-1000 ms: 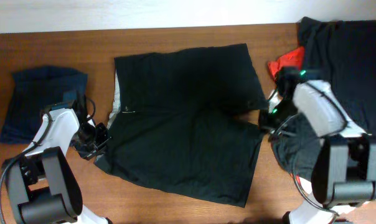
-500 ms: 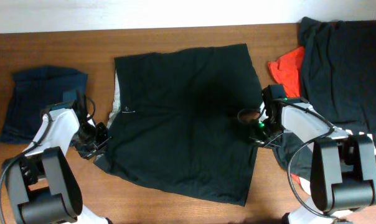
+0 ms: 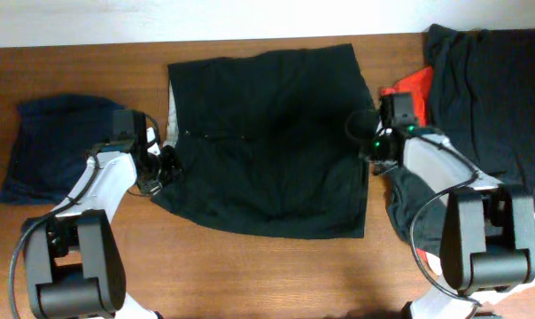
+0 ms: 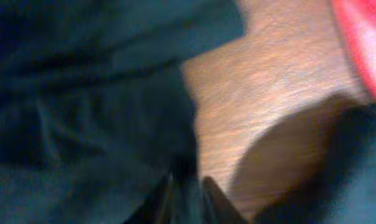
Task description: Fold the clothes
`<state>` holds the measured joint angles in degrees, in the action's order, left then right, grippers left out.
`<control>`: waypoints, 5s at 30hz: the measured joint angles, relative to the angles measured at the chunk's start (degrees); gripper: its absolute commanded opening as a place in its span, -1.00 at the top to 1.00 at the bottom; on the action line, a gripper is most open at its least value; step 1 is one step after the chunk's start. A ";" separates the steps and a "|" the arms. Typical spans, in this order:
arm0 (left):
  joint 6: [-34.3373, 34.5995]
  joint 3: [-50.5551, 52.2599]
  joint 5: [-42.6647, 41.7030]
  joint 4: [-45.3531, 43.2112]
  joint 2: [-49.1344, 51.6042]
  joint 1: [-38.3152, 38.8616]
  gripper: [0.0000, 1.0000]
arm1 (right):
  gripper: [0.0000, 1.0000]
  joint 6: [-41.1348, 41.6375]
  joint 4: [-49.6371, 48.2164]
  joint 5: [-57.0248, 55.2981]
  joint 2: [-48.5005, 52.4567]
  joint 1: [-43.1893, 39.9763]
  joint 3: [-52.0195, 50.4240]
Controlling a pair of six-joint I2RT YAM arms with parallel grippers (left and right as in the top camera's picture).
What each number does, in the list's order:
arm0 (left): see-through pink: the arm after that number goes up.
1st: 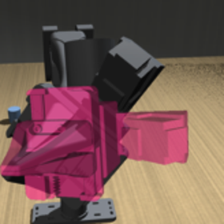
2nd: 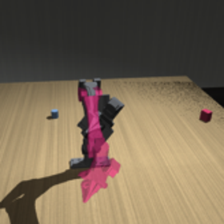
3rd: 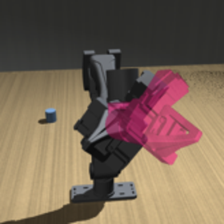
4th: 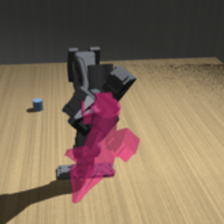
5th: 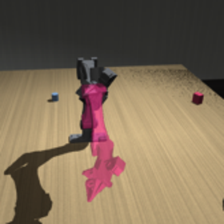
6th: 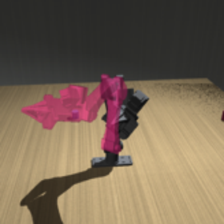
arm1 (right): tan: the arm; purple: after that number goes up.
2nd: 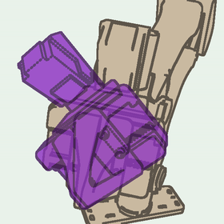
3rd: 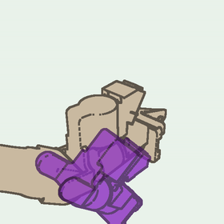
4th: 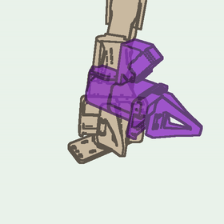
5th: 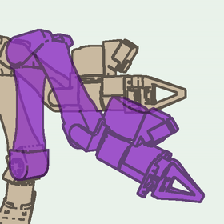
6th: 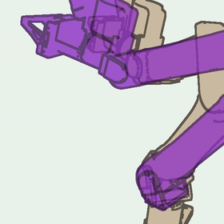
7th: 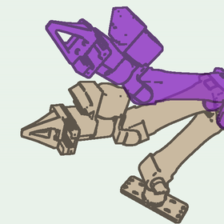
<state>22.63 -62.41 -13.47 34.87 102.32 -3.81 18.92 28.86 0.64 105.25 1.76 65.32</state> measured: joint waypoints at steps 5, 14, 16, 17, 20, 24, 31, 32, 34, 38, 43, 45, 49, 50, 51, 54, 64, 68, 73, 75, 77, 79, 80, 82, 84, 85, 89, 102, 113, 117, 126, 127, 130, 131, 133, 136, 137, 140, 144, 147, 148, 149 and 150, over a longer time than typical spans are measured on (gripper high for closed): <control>-0.31 -0.15 0.81 5.88 -0.94 -1.31 -0.98 | -0.97 0.11 29.09 -1.31 0.92 -3.85 17.25; 6.05 0.33 6.60 17.46 -10.95 -3.72 -0.98 | -0.98 11.19 54.95 7.50 -0.74 -6.10 28.59; 10.32 4.07 5.73 13.29 -10.95 -3.72 -0.97 | -0.97 12.61 54.90 11.82 -2.14 -6.12 25.64; 11.74 5.84 5.46 10.64 -10.93 -3.72 -0.91 | -0.97 13.03 54.88 13.57 -3.04 -6.12 23.61; 14.23 10.16 4.90 1.42 -10.93 -3.72 -0.64 | -0.97 13.88 53.46 16.17 -5.20 -6.12 18.40; 15.39 12.48 4.92 -3.06 -10.93 -3.72 0.46 | -0.97 14.10 53.22 17.09 -6.10 -6.12 14.32; 16.00 13.00 4.87 10.58 -10.93 -3.72 0.98 | -0.97 14.32 52.04 18.23 -6.32 -6.12 6.49; 16.00 13.09 4.70 14.23 -10.93 -3.72 0.96 | -0.97 14.32 53.09 18.64 -6.32 -6.12 6.05; 16.00 13.16 4.70 18.21 -10.93 -3.72 0.92 | -0.97 14.34 56.06 19.23 -6.32 -6.12 5.77; 16.00 13.16 4.70 18.25 -10.93 -3.72 0.84 | -0.98 14.03 57.92 19.96 -6.32 -4.26 5.38; 16.00 13.16 4.72 18.14 -10.93 -3.72 0.84 | -0.98 17.29 51.34 20.94 -6.95 2.60 -1.36; 16.00 13.16 4.70 18.05 -10.93 -3.72 0.85 | -0.96 19.50 46.60 21.20 -7.19 3.65 -4.83; 16.00 13.18 4.70 17.68 -10.93 -3.72 0.85 | -0.82 24.72 32.48 20.61 -7.28 3.91 -12.57; 16.00 13.18 4.72 17.59 -10.93 -3.72 0.85 | -0.79 25.99 30.01 20.00 -7.26 3.91 -13.99; 16.00 13.18 4.70 17.62 -10.93 -3.72 0.84 | -0.79 27.47 27.93 18.84 -7.30 3.93 -15.04; 16.00 13.20 4.70 16.94 -10.93 -3.72 0.85 | -0.78 29.62 25.09 16.46 -7.28 3.91 -15.58; 15.85 13.20 4.70 16.61 -10.93 -3.72 0.99 | 0.93 31.80 27.26 13.07 -7.28 0.61 -15.63; 12.98 13.20 4.39 18.25 -10.93 -3.72 0.99 | 0.92 31.52 27.56 13.07 -7.28 0.61 -15.63; 3.78 12.83 3.34 21.55 -13.27 -3.72 0.99 | 0.92 28.44 38.56 7.30 -8.96 0.63 -9.29; 0.85 10.67 2.95 24.26 -20.13 -3.69 0.99 | 0.92 27.80 43.04 4.94 -14.51 0.63 -3.74; -0.61 7.91 2.95 27.17 -26.64 -3.65 0.99 | 0.92 26.62 47.23 4.09 -21.22 0.70 0.50; -1.42 5.81 2.64 31.65 -31.95 -3.58 0.99 | 0.92 25.81 51.39 2.32 -26.82 0.74 4.17; -2.43 4.37 2.29 33.55 -34.86 -3.43 0.99 | 0.92 25.00 52.68 1.62 -29.46 0.76 5.73; -4.48 0.35 1.86 38.45 -38.47 -3.26 0.99 | 0.93 22.21 54.75 0.50 -34.21 0.85 9.90; -5.40 -4.55 1.88 44.89 -38.97 -3.21 0.99 | 0.92 17.66 55.56 0.20 -36.59 0.98 13.38; -5.60 -6.05 1.86 46.21 -39.08 -3.21 0.99 | 0.92 15.19 55.98 0.20 -37.99 1.03 17.11; -2.60 -8.33 2.54 47.06 -39.06 -3.32 0.99 | 0.92 5.66 51.28 0.59 -36.52 1.18 20.04; 9.46 -8.48 4.17 25.70 -15.06 -6.93 0.99 | 0.92 -0.11 17.97 6.73 -8.17 2.69 20.02; 14.73 -8.48 8.83 10.34 -3.19 -7.04 0.99 | 0.92 -1.40 -2.69 7.43 -0.55 6.27 19.98; 14.99 -8.50 9.49 4.90 -1.42 -7.10 0.99 | 0.92 -1.40 -8.24 6.75 4.42 6.45 19.98; 15.08 -8.52 13.77 -5.60 3.34 -9.18 -0.71 | -0.97 -1.79 -18.95 2.84 7.58 4.68 20.13; 14.45 -8.52 13.64 -5.51 3.34 -9.27 -0.74 | -0.99 -1.79 -17.99 2.75 7.58 4.55 20.20; 11.58 -8.66 9.53 -2.29 3.32 -9.97 -0.83 | -0.26 -2.34 -8.00 2.27 7.58 4.22 20.65; 10.78 -8.72 7.82 -0.46 3.30 -10.23 -0.83 | -0.05 -2.64 -4.87 2.21 7.65 4.20 20.70; 8.31 -8.87 3.58 6.58 3.21 -10.56 -0.84 | 0.21 -3.76 2.19 2.14 7.91 4.15 20.61; 4.61 -8.94 0.81 14.21 3.21 -10.08 -0.84 | 0.20 -4.35 4.66 2.14 7.98 4.15 17.16; 3.54 -8.92 0.31 15.52 3.21 -9.99 -0.85 | 0.13 -4.39 5.09 2.14 7.98 4.17 14.64; 2.19 -8.92 0.15 18.16 3.21 -9.97 -0.98 | 0.13 -4.85 3.32 2.16 8.26 4.17 7.82; 0.11 -8.92 0.15 21.07 3.21 -9.97 -0.98 | 0.75 -5.25 9.57 1.49 6.71 3.98 6.23; -1.05 -8.92 0.17 21.31 3.21 -9.97 -0.98 | 0.76 3.23 24.65 -3.04 6.05 3.10 5.95; -1.46 -8.92 0.15 21.29 3.21 -9.97 -0.98 | 0.74 5.29 27.45 -4.39 6.10 2.47 5.40; -1.88 -8.92 0.15 21.24 3.21 -9.97 -0.98 | 0.66 6.88 29.05 -5.44 6.12 1.40 4.94; -2.51 -8.90 0.13 20.92 3.21 -9.97 -0.98 | 0.63 7.48 29.46 -5.86 6.12 1.05 4.94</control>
<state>20.12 -71.31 -13.34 55.79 105.54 -13.78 26.39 58.33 -5.21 111.37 2.81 70.26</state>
